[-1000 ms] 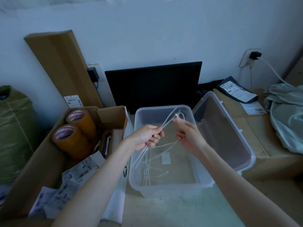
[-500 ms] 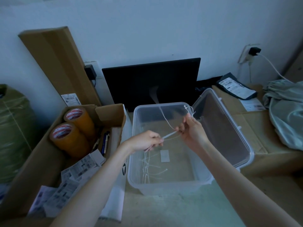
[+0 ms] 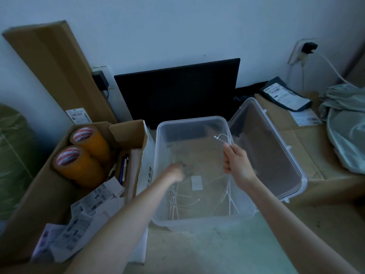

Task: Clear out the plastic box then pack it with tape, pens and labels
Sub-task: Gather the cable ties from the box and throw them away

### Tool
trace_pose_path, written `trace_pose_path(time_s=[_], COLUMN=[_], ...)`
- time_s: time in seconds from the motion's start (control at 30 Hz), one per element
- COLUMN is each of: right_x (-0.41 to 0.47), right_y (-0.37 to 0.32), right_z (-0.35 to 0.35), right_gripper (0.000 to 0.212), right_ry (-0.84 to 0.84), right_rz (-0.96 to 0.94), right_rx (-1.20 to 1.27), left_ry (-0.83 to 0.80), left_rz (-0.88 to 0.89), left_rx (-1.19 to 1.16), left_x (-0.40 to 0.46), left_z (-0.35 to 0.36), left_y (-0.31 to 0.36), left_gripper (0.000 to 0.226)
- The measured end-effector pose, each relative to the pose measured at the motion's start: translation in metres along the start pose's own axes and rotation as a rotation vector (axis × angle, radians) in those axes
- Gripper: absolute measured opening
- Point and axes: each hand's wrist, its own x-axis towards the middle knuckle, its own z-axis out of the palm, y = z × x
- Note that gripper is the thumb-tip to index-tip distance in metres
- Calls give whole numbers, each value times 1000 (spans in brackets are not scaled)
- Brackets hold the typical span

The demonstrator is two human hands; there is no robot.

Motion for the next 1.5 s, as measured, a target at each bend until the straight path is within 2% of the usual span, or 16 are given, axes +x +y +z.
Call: trace_pose_path(time_s=[0.2, 0.27, 0.43, 0.7, 0.87, 0.97, 1.1, 1.23, 1.33, 1.5], right_x=[-2, -2, 0, 2, 1, 2, 2, 2, 1, -2], right_y=[5, 5, 4, 6, 6, 7, 7, 8, 8, 5], right_z=[-1, -1, -3, -4, -3, -3, -2, -3, -3, -3], right_gripper=[32, 33, 30, 29, 29, 29, 29, 28, 28, 34], right_ry=[-65, -60, -52, -56, -53, -54, -54, -51, -49, -49], right_rz=[14, 23, 62, 78, 84, 84, 88, 82, 82, 80], right_rx=[61, 100, 190, 209, 187, 186, 179, 181, 181, 175], left_ry=[10, 61, 7, -114, -20, 31, 79, 27, 5, -24], left_rz=[-174, -220, -255, -179, -101, -81, -83, 64, 170, 166], left_rx=[-17, -58, -62, -103, -387, -547, -725, -900, -954, -1234], left_x=[23, 26, 26, 33, 33, 27, 9, -17, -34, -52], left_z=[41, 46, 64, 57, 29, 11, -11, -21, -20, -15], left_y=[0, 0, -1, -4, 2, -1, 1, -2, -8, -6], left_gripper=[33, 31, 41, 41, 20, 34, 27, 21, 24, 25])
